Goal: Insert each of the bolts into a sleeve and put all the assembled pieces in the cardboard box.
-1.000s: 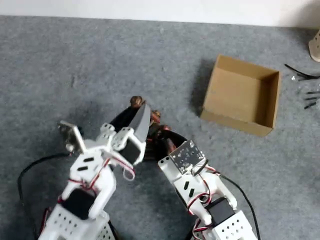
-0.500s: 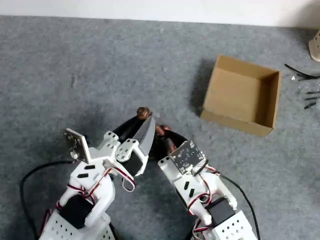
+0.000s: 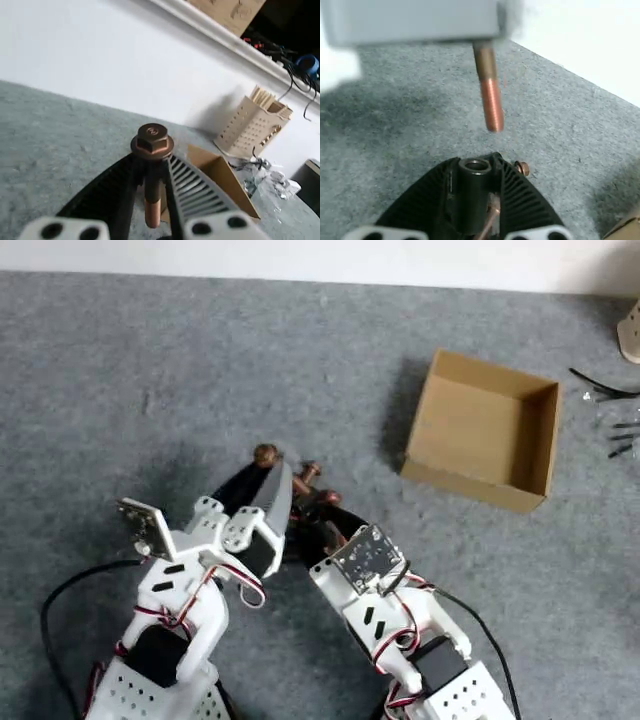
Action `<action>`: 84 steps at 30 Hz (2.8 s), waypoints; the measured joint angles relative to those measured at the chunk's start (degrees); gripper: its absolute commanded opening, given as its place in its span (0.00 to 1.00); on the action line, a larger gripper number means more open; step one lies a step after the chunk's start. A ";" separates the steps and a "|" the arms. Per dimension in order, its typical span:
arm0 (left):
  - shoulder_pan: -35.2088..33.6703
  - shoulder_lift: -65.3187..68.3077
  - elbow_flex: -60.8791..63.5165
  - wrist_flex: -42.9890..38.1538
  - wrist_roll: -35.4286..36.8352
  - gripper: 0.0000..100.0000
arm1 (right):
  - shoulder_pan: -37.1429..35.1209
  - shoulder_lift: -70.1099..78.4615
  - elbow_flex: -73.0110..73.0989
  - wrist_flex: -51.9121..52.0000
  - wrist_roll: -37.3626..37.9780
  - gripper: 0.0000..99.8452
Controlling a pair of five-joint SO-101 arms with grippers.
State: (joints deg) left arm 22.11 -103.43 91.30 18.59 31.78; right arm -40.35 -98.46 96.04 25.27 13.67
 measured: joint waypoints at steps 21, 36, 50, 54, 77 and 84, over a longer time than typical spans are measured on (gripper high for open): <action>4.13 -0.26 -0.97 13.45 -0.26 0.01 | 2.11 -0.09 0.00 0.00 0.09 0.00; 4.66 -0.26 -6.86 15.74 -0.18 0.01 | 2.20 -0.09 0.00 -0.09 0.09 0.00; 4.75 -0.26 -8.70 19.69 -0.09 0.01 | 2.20 -0.09 0.00 -0.09 0.09 0.00; 5.80 -0.35 -8.70 20.92 -0.26 0.01 | 2.11 0.00 0.00 0.00 0.18 0.00; 7.03 -1.05 -6.51 21.54 3.96 0.01 | 2.02 0.09 0.00 0.09 0.26 0.00; 7.03 4.22 -7.38 20.92 3.96 0.01 | 2.02 0.09 0.00 0.09 0.26 0.00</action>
State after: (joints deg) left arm 29.14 -99.21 83.91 39.52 35.74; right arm -38.33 -98.37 96.04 25.36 13.93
